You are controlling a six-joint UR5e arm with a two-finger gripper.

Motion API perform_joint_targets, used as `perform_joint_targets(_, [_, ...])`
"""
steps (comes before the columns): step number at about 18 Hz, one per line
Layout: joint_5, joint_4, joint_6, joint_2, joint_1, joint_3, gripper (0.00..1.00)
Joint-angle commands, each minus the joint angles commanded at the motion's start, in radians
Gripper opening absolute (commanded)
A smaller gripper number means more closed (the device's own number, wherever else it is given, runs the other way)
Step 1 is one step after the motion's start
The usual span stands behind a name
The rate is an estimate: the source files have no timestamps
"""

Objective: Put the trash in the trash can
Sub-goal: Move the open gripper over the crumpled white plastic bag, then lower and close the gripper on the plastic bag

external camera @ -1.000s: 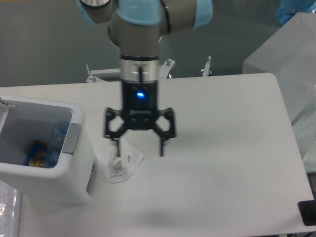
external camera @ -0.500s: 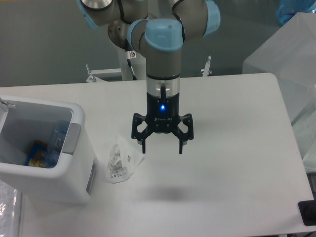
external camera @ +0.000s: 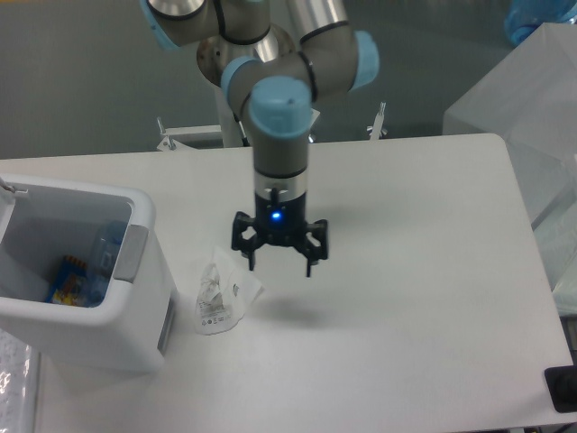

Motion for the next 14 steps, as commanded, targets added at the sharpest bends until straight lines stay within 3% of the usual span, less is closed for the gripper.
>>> perform_joint_targets(4, [0.000, -0.002, -0.005, -0.032, -0.063, -0.018, 1.00])
perform_joint_targets(14, [0.014, 0.003, 0.000, -0.083, -0.081, -0.043, 0.97])
